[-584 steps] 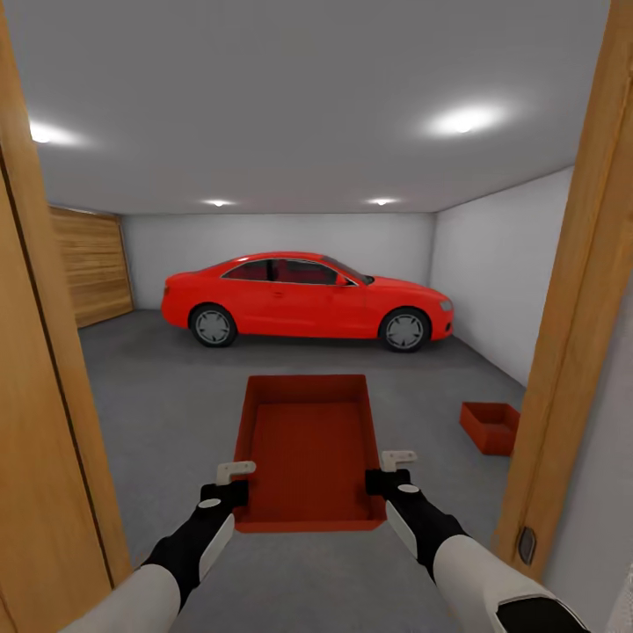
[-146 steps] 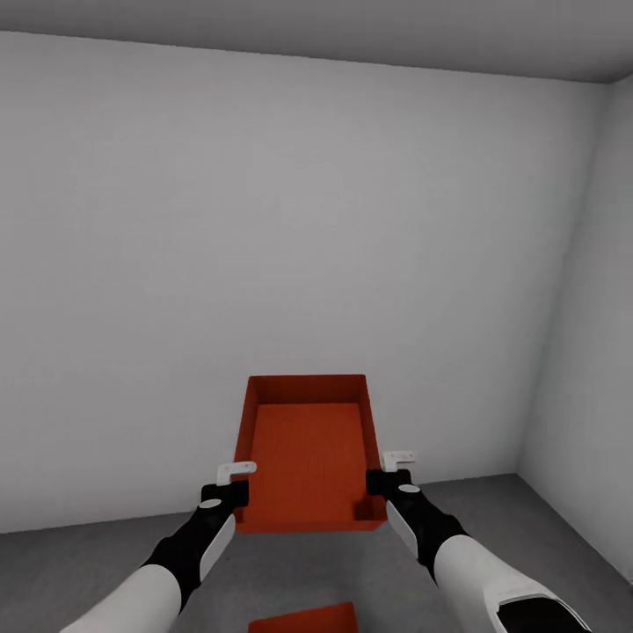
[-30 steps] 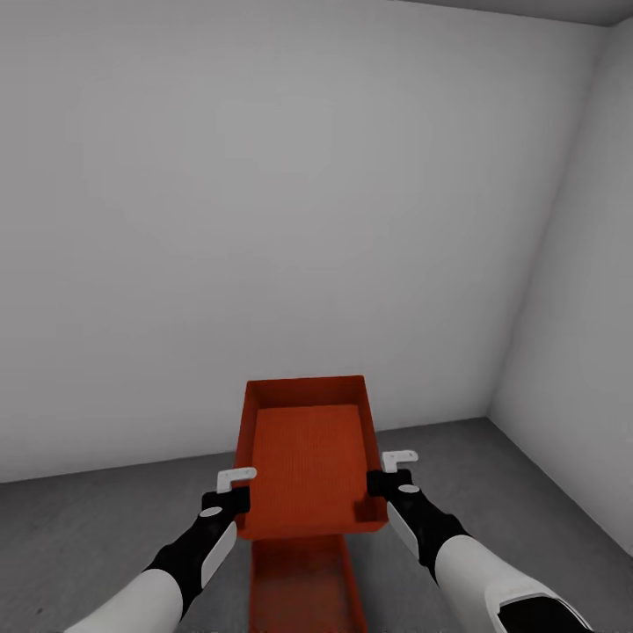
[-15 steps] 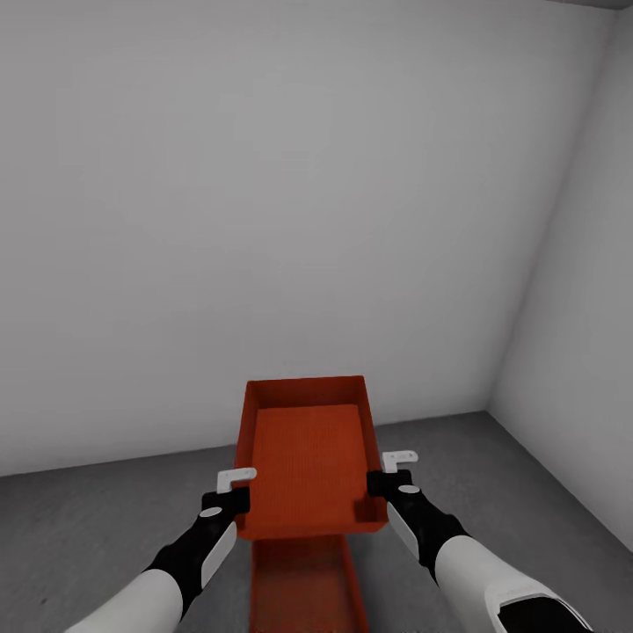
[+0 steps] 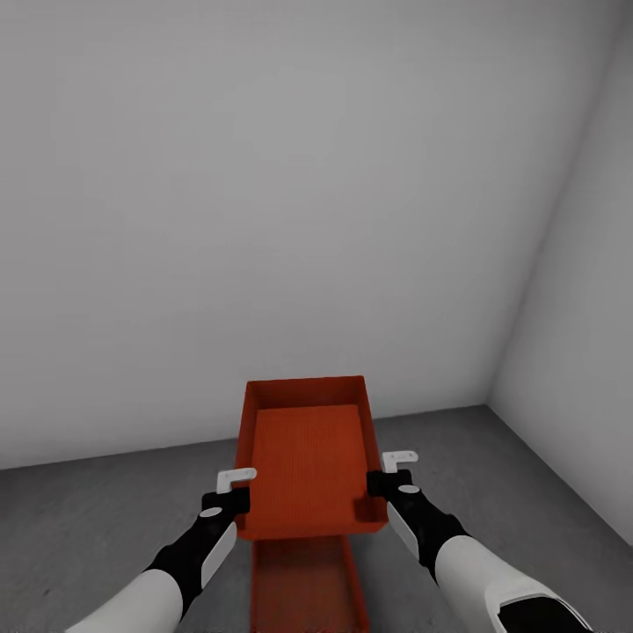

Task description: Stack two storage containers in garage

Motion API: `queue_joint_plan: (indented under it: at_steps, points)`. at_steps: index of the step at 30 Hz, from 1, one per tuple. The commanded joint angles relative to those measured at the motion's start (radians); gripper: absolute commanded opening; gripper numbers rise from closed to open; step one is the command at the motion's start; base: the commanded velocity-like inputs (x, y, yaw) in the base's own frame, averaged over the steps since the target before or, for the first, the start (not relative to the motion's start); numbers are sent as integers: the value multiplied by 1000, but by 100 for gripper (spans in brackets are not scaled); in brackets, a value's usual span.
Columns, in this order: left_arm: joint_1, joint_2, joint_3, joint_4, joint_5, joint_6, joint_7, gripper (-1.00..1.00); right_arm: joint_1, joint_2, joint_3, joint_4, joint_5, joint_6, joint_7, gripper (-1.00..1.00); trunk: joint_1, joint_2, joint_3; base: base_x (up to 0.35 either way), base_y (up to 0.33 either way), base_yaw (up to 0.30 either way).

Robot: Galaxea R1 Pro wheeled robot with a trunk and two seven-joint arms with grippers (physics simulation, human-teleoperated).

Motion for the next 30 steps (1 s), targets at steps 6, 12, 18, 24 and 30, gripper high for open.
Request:
queue_joint_plan:
  at_steps: [6,12,18,24,30]
  points:
    - [0,1,10,-1,74,6,13,-100,-2,0,-28,-6,-10,-17,-4,-100,1,-2,-12,0,0,0]
    - [0,1,10,-1,74,6,13,-100,-1,0,-28,-6,-10,-17,-4,-100,1,-2,-22,0,0,0]
    - [0,1,10,-1,74,6,13,-100,-1,0,-28,-6,-10,-17,-4,-100,1,-2,-31,0,0,0]
    - [0,1,10,-1,74,7,13,-100,-1,0,-28,-6,-10,-17,-4,-100,1,-2,-41,0,0,0]
    - [0,2,9,-1,74,7,13,-100,-1,0,-28,-6,-10,-17,-4,-100,1,-2,-51,0,0,0]
